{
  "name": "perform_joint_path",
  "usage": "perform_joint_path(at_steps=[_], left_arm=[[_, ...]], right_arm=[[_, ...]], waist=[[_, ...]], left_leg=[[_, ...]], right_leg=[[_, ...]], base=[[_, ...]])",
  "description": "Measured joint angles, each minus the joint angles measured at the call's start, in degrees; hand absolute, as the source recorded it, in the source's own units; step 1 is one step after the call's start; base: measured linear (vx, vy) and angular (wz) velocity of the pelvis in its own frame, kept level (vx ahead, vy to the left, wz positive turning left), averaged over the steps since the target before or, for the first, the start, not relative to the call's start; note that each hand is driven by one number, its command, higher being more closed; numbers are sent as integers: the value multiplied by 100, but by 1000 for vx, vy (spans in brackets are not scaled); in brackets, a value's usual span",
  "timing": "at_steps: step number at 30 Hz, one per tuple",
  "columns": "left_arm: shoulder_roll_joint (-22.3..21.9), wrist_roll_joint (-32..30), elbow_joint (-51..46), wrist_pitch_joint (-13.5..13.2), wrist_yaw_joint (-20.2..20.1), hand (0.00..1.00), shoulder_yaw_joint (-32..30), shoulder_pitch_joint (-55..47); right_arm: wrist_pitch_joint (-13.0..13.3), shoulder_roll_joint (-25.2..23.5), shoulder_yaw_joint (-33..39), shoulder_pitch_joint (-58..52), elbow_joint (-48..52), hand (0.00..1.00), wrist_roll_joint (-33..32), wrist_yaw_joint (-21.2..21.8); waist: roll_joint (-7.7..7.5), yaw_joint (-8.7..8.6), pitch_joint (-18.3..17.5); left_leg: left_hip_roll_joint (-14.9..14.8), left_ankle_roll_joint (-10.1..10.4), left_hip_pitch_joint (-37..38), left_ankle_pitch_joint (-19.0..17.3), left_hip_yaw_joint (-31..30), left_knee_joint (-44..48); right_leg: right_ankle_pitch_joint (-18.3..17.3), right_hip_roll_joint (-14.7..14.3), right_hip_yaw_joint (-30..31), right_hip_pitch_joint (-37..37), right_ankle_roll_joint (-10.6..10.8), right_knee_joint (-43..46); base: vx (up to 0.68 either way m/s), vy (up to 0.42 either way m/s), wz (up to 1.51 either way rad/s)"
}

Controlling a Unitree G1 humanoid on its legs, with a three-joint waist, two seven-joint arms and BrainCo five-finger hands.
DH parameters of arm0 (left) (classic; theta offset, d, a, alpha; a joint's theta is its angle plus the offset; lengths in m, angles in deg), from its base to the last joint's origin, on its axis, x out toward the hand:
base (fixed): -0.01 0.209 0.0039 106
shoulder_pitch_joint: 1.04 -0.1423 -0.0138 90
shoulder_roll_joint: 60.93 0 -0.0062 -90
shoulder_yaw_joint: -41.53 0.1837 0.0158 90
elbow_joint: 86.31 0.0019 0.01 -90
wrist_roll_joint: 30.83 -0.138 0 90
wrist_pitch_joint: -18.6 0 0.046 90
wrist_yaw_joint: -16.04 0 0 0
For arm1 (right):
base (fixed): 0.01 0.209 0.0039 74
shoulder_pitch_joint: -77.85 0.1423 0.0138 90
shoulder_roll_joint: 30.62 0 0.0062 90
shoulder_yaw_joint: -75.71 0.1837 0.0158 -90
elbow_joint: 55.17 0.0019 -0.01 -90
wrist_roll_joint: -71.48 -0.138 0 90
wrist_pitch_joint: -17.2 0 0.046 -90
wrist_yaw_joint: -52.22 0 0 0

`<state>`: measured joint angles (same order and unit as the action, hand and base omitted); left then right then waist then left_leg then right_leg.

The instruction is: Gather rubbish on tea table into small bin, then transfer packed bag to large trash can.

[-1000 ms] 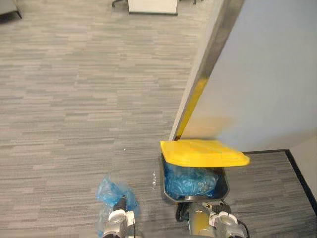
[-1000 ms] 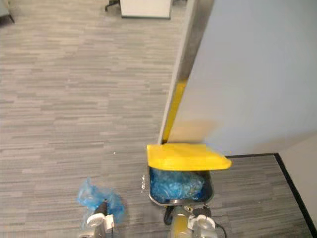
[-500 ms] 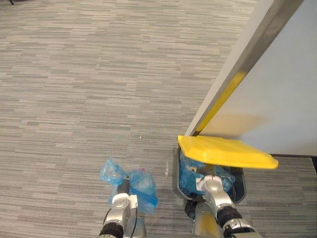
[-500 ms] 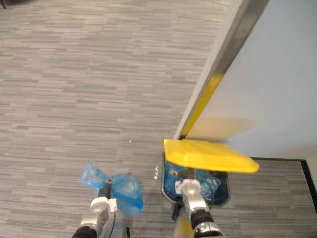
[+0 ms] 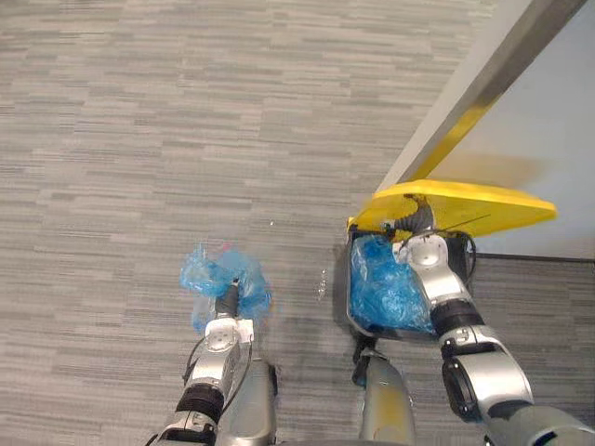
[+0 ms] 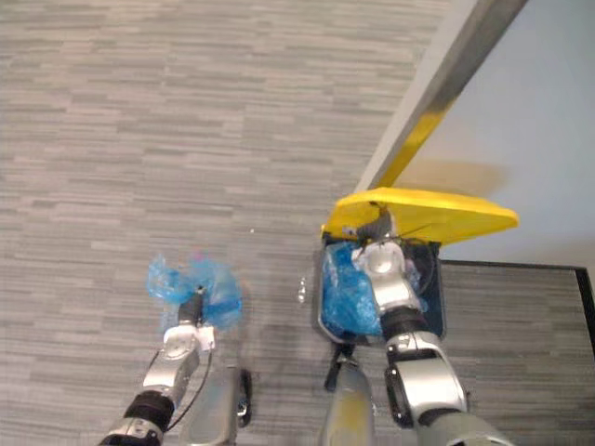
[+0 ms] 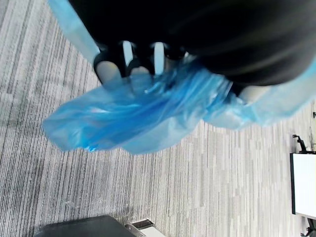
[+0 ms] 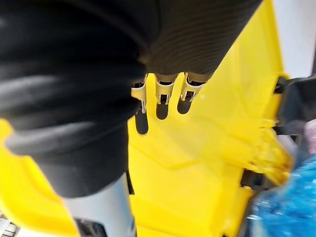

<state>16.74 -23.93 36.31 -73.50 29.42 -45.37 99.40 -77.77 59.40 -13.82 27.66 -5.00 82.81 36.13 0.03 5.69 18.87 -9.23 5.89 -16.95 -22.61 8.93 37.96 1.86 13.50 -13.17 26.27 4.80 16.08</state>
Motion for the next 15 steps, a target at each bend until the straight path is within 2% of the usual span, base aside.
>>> perform_joint_path(at_steps=[2, 4, 6, 11, 15], left_arm=[[-7, 33, -187, -3, -12, 100, 190, -8], [-16, 116, -326, -15, -29, 100, 402, -8], [-123, 194, -494, -14, -35, 100, 556, -35], [-183, 426, -1012, -17, -164, 100, 995, -53], [-218, 565, -1602, -27, -261, 100, 1515, 7]], right_arm=[[-7, 21, 3, 149, 15, 0, -6, -1], [-12, 22, 6, 259, 40, 0, -8, 0], [-12, 25, 14, 264, 125, 0, -12, -6], [-22, 41, 284, 297, 563, 0, -18, -38], [-27, 93, 386, 559, 681, 0, -25, -89]], waist=[[3, -32, 2], [-14, -27, 37], [42, -60, 95], [75, -127, 197], [95, -263, 279]], left_leg=[[-94, -5, 1, -141, 21, -86], [-151, -9, 2, -169, 128, -70], [-193, -11, 30, -202, 166, -71], [-333, 49, 91, -204, 246, -80], [-361, 97, 91, -202, 338, -85]], right_leg=[[20, -106, 41, 72, 14, 33], [30, -186, 165, 185, 12, 87], [42, -238, 217, 193, -3, 80], [68, -415, 295, 236, -33, 93], [73, -477, 424, 398, -33, 196]], base=[[-118, -116, -18], [-105, -90, -30], [-89, -92, -24], [-29, -85, -19], [29, -45, -15]])
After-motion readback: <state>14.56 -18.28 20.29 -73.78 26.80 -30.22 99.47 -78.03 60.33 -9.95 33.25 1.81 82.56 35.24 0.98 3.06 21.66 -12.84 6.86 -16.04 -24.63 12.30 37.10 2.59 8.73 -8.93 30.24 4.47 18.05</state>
